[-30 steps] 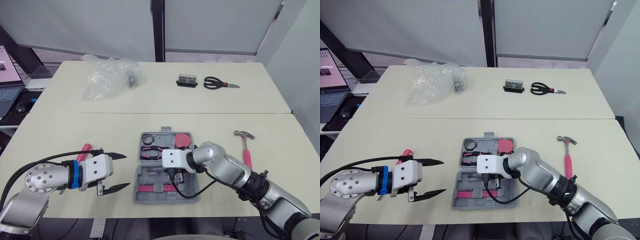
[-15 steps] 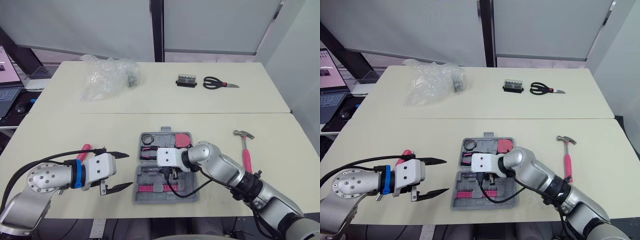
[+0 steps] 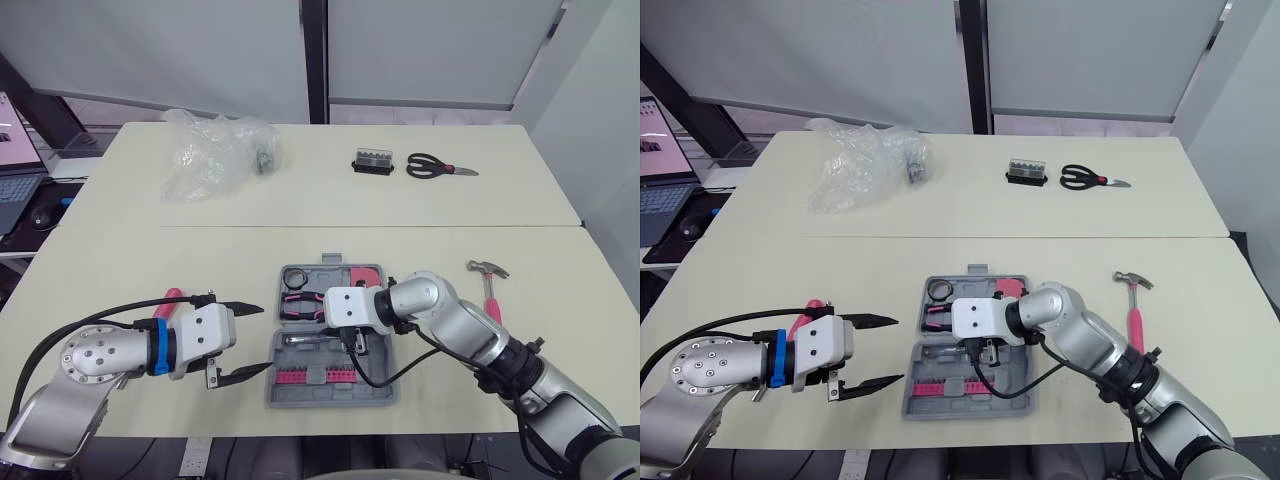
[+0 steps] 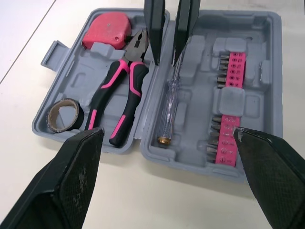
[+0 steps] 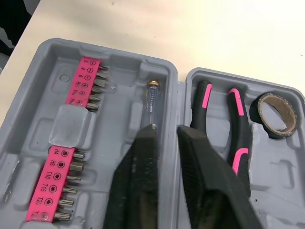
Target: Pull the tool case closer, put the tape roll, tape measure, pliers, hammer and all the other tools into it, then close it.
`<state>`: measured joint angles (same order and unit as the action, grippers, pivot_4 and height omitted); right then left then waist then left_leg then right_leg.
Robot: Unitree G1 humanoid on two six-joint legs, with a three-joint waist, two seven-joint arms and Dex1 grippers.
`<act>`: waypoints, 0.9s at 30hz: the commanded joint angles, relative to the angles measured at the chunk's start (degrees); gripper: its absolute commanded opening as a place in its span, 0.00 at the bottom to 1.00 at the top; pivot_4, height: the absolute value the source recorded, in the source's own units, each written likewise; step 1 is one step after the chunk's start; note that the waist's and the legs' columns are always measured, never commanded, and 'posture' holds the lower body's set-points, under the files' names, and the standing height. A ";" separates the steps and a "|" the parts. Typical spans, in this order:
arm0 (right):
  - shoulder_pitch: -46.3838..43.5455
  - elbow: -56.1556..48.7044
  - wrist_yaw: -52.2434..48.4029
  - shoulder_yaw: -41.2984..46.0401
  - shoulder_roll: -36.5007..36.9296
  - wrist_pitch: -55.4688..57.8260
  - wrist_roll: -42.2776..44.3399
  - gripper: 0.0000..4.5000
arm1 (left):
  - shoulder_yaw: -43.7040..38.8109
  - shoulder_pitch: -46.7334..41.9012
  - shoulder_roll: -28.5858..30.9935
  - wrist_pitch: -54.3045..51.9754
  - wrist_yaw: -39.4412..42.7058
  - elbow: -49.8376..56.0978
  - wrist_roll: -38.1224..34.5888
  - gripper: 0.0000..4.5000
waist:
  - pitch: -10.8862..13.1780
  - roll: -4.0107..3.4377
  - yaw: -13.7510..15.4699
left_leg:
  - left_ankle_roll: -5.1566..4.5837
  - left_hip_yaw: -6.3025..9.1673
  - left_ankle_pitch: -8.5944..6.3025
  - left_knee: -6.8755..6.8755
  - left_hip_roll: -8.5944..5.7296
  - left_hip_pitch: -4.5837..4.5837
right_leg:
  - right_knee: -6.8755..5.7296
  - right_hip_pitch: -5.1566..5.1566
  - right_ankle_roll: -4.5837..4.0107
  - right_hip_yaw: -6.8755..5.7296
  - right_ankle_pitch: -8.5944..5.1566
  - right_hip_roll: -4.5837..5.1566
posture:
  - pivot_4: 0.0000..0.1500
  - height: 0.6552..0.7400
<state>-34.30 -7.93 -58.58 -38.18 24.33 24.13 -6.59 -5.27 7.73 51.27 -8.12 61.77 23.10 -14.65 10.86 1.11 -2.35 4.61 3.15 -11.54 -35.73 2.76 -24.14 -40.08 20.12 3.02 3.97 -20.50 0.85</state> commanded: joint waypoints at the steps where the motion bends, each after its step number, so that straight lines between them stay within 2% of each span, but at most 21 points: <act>1: 0.67 0.65 0.88 -0.57 -0.80 -1.98 -1.34 0.01 | -0.08 -0.36 -0.28 0.56 -0.44 1.75 -0.58 1.00 | 0.00 0.00 0.00 | 0.00 0.00 0.00 0.00 0.00 0.00 | 0.00 0.00 0.00 0.00 0.00 0.00 | 1.00 1.00; 18: 2.25 13.69 2.18 -2.67 -3.78 -6.25 -6.52 0.01 | 0.28 0.10 -1.61 0.97 -1.32 0.43 -0.55 1.00 | -0.02 0.02 -0.05 | 0.00 -0.01 0.00 0.01 0.00 0.17 | 0.00 -0.13 0.00 0.01 0.00 0.00 | 1.00 1.00; 22: 3.21 12.24 2.24 -1.27 -4.08 -8.17 -5.44 0.01 | -0.35 0.49 -2.14 0.83 -1.82 0.18 -1.07 1.00 | -0.04 0.03 -0.05 | 0.00 0.00 0.00 0.01 0.01 0.30 | -0.01 -0.25 0.00 0.00 0.00 -0.02 | 1.00 1.00; 27: 4.69 5.05 2.21 5.82 -6.20 -8.65 2.30 0.01 | -4.92 2.87 -3.71 -0.14 -2.74 -0.59 -4.52 1.00 | -0.03 0.03 -0.12 | 0.00 0.00 0.00 0.02 0.01 0.22 | -0.01 -0.20 0.00 0.01 0.00 -0.02 | 1.00 1.00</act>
<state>-29.48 2.26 -56.20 -36.03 18.63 15.67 -7.71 -6.69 10.03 47.66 -8.21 59.49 22.53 -17.08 10.83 1.13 -2.47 4.61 3.15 -11.55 -35.71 2.78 -24.00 -40.08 20.00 3.01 3.99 -20.50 0.83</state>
